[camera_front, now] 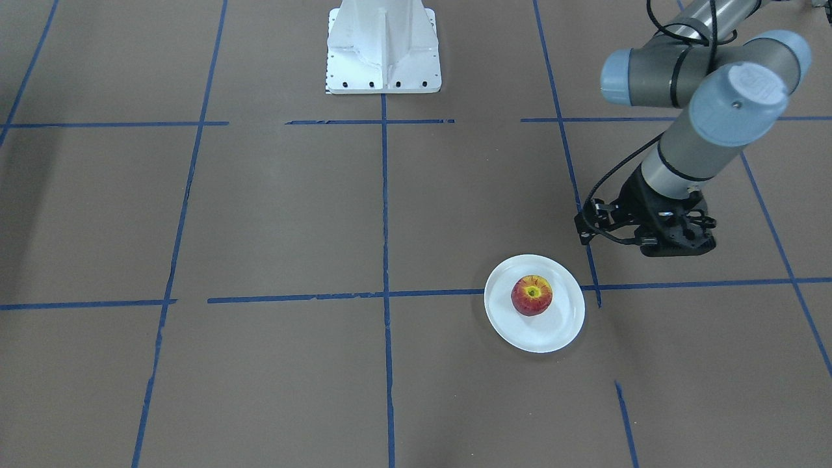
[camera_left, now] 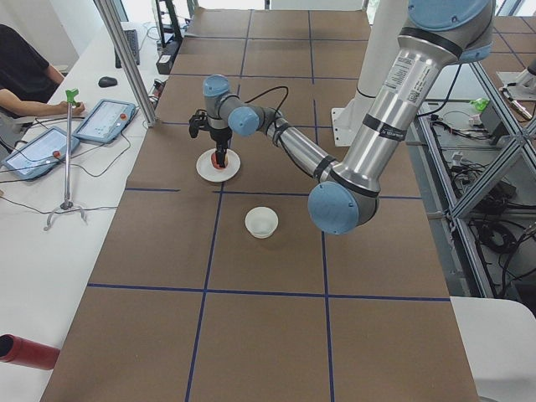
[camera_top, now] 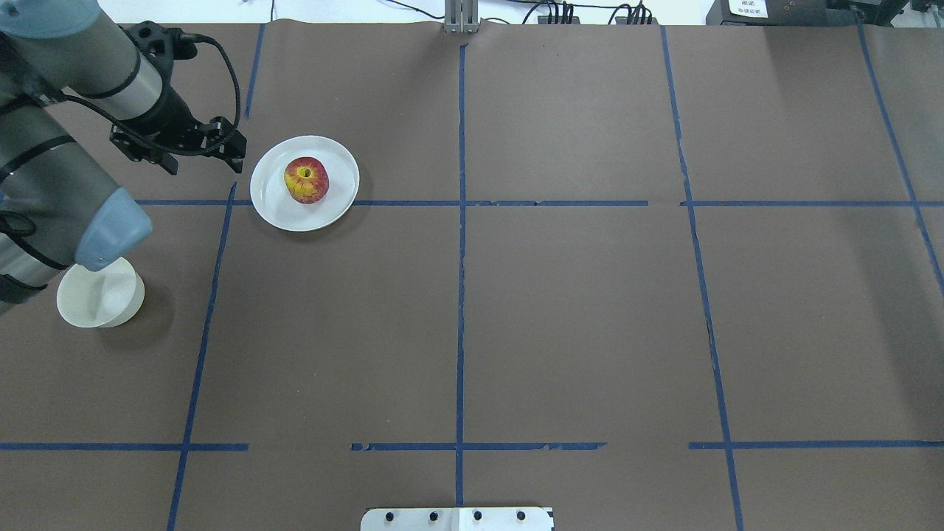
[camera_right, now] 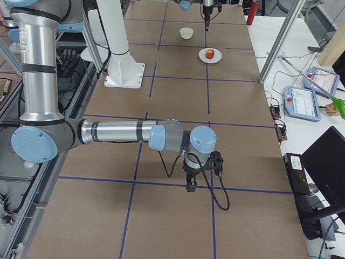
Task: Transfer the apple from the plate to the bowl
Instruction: 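Move the left gripper over the apple on the white plate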
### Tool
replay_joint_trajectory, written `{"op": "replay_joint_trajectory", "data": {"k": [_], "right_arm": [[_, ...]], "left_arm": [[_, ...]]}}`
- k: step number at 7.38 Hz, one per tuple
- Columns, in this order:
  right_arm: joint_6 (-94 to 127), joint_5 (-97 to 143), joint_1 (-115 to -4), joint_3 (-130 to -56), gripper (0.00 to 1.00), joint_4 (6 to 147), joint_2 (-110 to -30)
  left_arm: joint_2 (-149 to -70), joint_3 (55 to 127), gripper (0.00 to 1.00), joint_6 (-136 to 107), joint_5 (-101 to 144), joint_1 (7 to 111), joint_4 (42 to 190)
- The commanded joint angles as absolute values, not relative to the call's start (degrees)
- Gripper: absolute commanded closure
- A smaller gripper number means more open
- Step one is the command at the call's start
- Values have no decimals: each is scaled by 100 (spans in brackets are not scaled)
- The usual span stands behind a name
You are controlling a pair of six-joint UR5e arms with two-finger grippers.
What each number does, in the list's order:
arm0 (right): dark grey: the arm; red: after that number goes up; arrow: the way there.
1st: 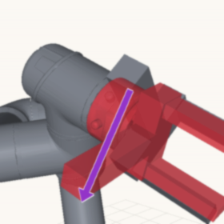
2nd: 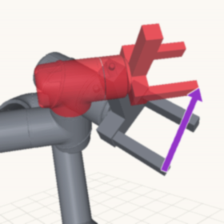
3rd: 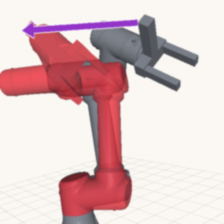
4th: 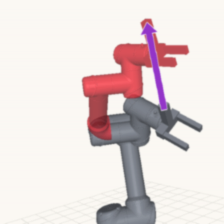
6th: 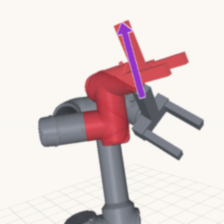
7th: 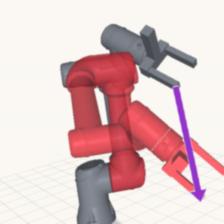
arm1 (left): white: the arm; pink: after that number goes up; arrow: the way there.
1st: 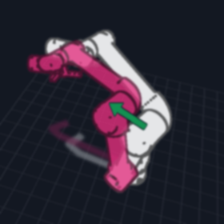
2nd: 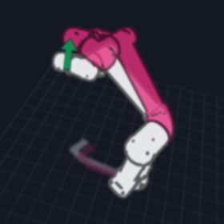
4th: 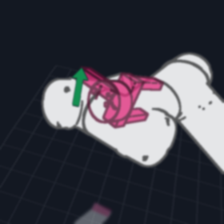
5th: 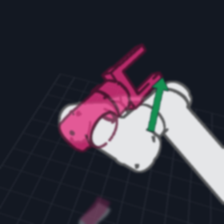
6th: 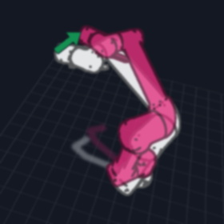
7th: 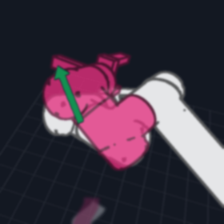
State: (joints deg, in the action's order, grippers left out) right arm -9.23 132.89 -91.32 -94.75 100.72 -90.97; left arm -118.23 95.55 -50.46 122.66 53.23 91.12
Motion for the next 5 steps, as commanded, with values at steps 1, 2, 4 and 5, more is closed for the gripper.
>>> {"op": "replay_joint_trajectory", "data": {"k": [1, 2, 4, 5], "right_arm": [[-923, 13289, -9132, -9475, 0, 10072, -9097], [-923, 13289, -9132, -9475, 0, 10072, -9097], [-923, 13289, -9132, -9475, 0, 10072, -9097], [-923, 13289, -9132, -9475, 0, 10072, -9097]], "left_arm": [[-12522, 8731, 0, -5387, 12050, 5054, 9149], [-12594, 8632, 0, -5440, 12041, 5054, 9280], [-12909, 7889, 0, -5606, 12041, 5045, 9841], [-13103, 7510, 0, -5660, 12032, 5045, 10035]]}}
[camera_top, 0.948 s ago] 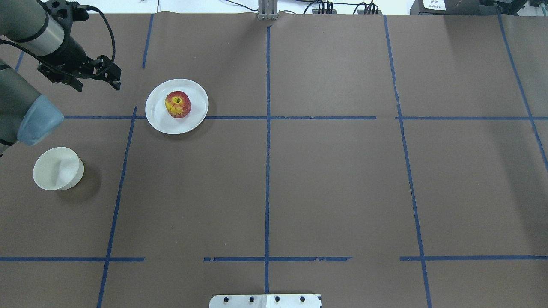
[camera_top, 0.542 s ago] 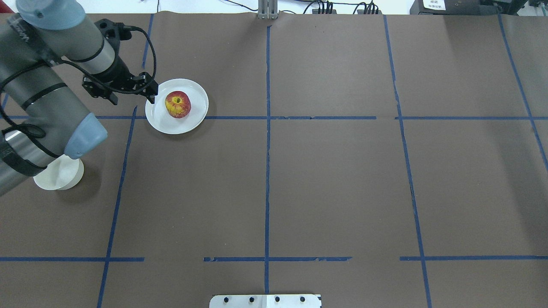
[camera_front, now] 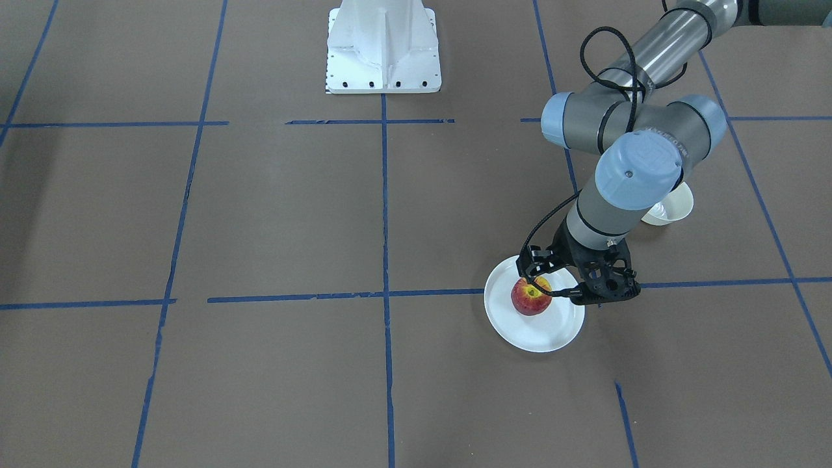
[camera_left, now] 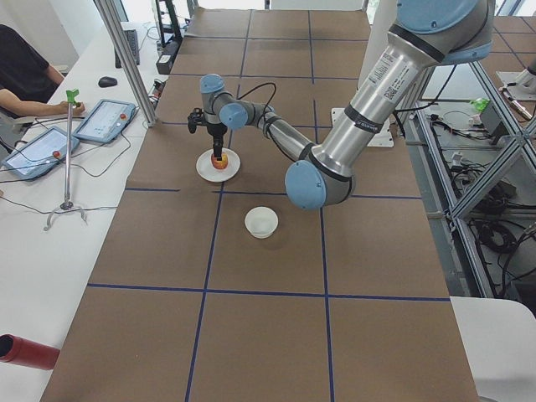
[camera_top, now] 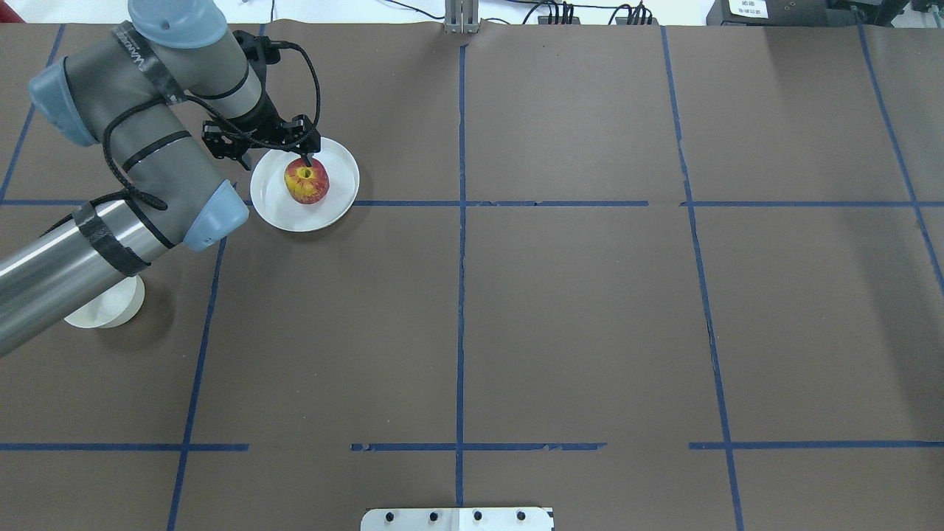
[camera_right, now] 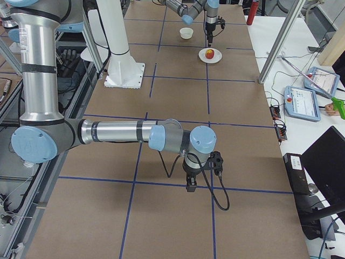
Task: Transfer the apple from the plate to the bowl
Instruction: 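Move the left gripper over the apple on the white plate, then lower the left gripper and close it around the red apple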
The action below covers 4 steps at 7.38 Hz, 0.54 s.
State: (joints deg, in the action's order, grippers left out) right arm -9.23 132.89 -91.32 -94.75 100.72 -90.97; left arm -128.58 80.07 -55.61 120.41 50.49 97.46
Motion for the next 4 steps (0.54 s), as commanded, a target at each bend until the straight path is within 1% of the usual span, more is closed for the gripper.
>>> {"op": "replay_joint_trajectory", "data": {"k": [1, 4], "right_arm": [[-923, 13289, -9132, -9475, 0, 10072, -9097], [-923, 13289, -9132, -9475, 0, 10072, -9097]], "left_arm": [[-13104, 7454, 0, -5721, 12032, 5036, 10124], [-13096, 7296, 0, -5826, 11962, 4879, 10387]]}}
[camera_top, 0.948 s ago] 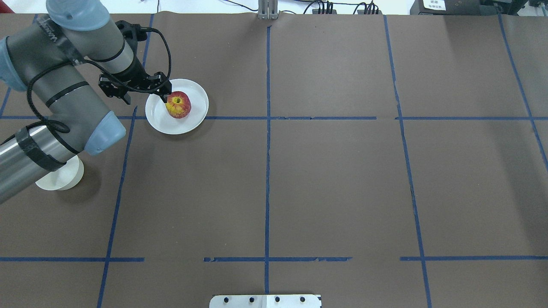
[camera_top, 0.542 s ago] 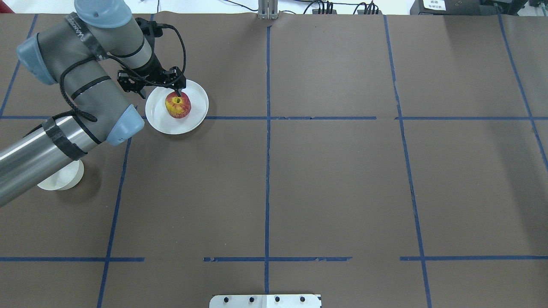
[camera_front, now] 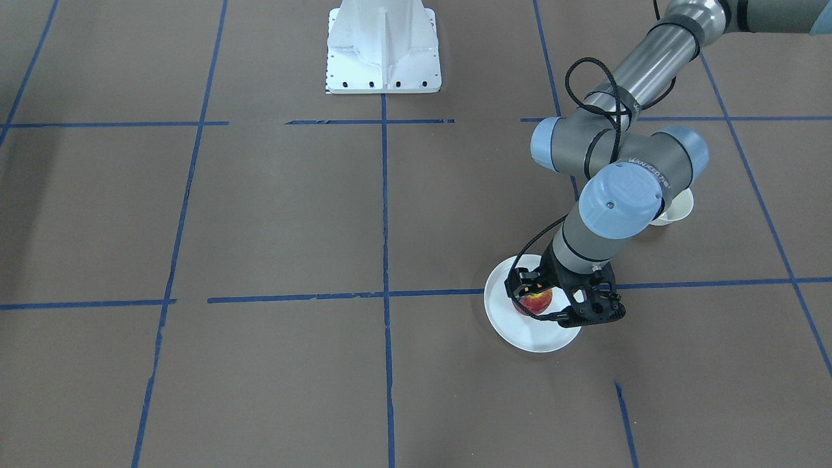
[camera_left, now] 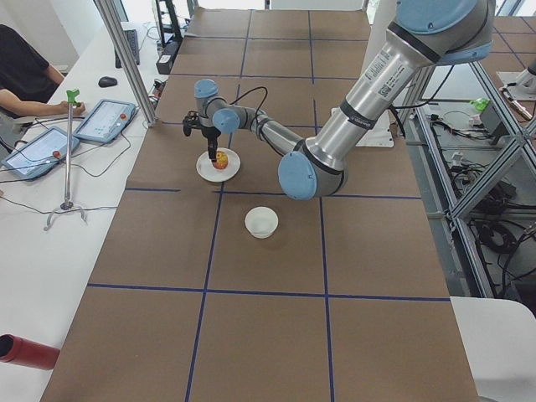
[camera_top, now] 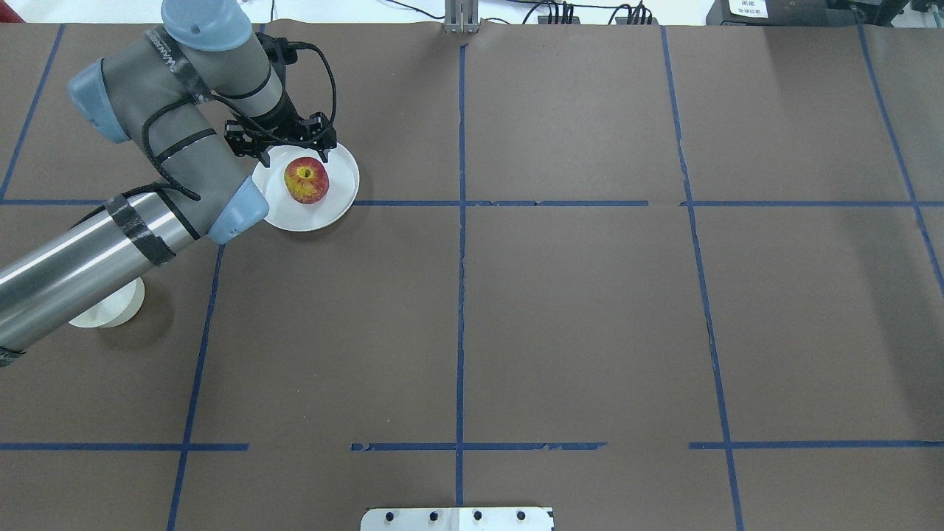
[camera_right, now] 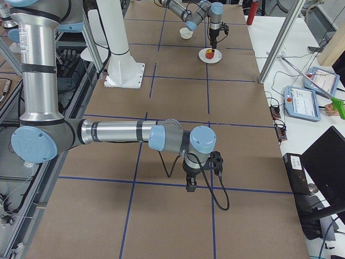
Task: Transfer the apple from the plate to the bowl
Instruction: 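Lower the left gripper and close it around the red apple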
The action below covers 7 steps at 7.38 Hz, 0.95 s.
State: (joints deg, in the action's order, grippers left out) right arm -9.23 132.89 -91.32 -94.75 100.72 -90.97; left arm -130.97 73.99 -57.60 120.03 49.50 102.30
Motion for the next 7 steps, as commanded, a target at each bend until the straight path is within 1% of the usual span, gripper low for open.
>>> {"op": "replay_joint_trajectory", "data": {"k": [1, 6, 7], "right_arm": [[-923, 13289, -9132, -9475, 0, 10072, -9097], [-923, 13289, -9132, -9475, 0, 10072, -9097], [-923, 13289, -9132, -9475, 0, 10072, -9097]], "left_arm": [[-13087, 7286, 0, -5879, 11953, 4817, 10415], [-13061, 6987, 0, -6056, 11769, 4667, 10828], [-13061, 6987, 21, -6056, 11769, 4676, 10828]]}}
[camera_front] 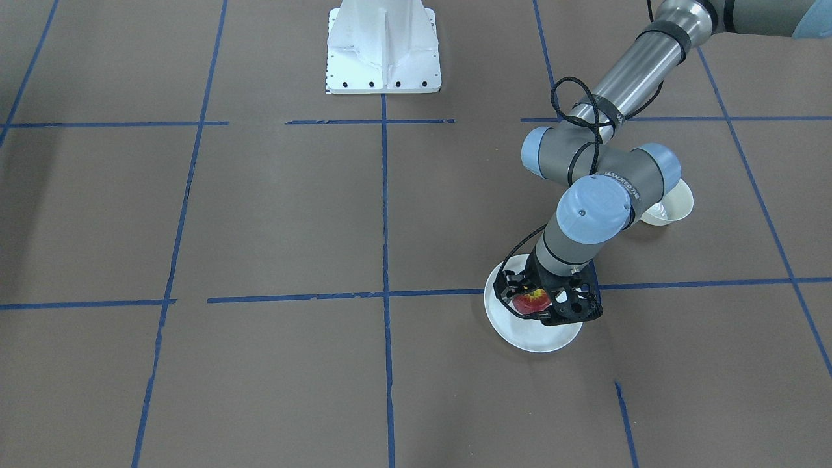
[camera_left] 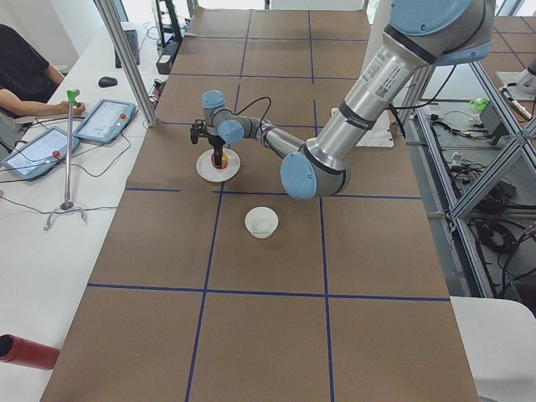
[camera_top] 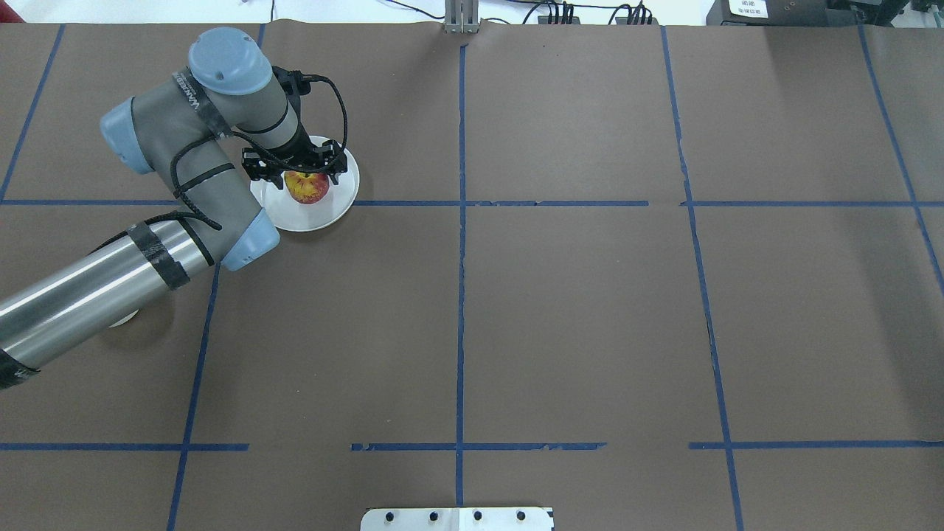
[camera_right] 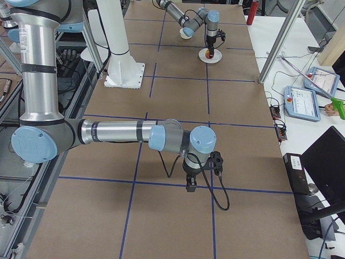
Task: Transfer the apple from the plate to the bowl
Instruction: 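Lower the left gripper and close it around the red apple, then lift the apple and carry it with the left gripper over the white bowl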
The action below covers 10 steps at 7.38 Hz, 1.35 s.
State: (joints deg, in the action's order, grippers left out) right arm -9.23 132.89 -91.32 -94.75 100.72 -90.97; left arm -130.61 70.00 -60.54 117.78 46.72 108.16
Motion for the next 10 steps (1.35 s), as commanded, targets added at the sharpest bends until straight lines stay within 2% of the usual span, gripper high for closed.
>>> {"op": "replay_joint_trajectory", "data": {"k": [1, 2, 5, 7, 9, 10], "right_arm": [[-923, 13289, -9132, -9475, 0, 10072, -9097], [-923, 13289, -9132, -9475, 0, 10072, -9097], [-923, 13289, -9132, -9475, 0, 10072, -9097], [-923, 13289, -9132, -9475, 0, 10072, -9097], [-923, 13289, -9132, -9475, 0, 10072, -9097], [-923, 13289, -9132, -9475, 0, 10072, -9097]], "left_arm": [[-13061, 6987, 70, -6003, 11769, 4676, 10828], [-13061, 7048, 100, -6003, 11769, 4702, 10741], [-12886, 8459, 100, -5022, 11813, 5272, 9198], [-11461, 10055, 100, -4844, 11821, 5335, 9323], [-10385, 10773, 100, -4851, 11821, 5379, 9832], [-9545, 10975, 100, -4912, 11821, 5379, 10592]]}}
